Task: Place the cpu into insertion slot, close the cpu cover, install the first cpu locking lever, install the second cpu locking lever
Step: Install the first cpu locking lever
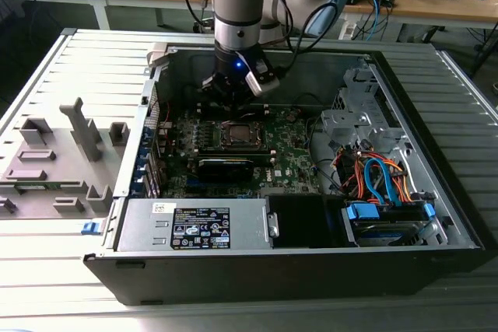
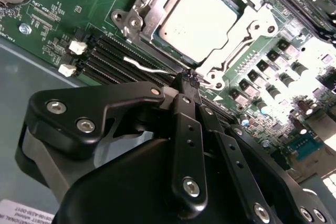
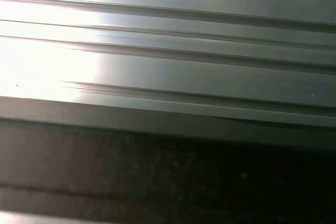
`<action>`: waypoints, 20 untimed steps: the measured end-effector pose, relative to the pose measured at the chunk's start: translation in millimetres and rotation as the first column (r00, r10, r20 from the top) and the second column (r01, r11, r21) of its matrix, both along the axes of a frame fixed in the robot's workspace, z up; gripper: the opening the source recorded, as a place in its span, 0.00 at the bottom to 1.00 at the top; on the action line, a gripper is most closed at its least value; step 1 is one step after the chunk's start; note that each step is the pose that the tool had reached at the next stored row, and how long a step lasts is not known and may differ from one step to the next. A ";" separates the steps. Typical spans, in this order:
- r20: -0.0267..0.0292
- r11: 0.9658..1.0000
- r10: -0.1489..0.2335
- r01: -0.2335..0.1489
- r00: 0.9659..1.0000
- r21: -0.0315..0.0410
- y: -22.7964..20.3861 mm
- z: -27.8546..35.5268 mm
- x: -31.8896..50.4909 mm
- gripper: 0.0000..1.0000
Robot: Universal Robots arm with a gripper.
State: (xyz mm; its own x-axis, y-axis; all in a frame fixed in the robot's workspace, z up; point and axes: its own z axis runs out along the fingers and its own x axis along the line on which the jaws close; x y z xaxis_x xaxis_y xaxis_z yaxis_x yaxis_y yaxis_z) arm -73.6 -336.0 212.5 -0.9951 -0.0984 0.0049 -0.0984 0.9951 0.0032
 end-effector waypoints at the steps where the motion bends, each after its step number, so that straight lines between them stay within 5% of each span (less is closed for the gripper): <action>1: 0.000 1.000 0.000 0.000 1.000 -0.003 0.0 -0.8 1.1 0.11; 8: 0.000 1.000 0.000 0.000 1.000 -0.011 0.0 -4.3 6.8 0.11; 20: 0.000 1.000 0.000 0.000 1.000 -0.015 0.0 -8.1 15.9 0.11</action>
State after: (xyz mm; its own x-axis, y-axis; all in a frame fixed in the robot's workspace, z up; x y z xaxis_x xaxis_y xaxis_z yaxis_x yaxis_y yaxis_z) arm -57.6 -336.0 204.3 -0.9952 -0.0981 0.0064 -0.0982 0.9951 -0.0115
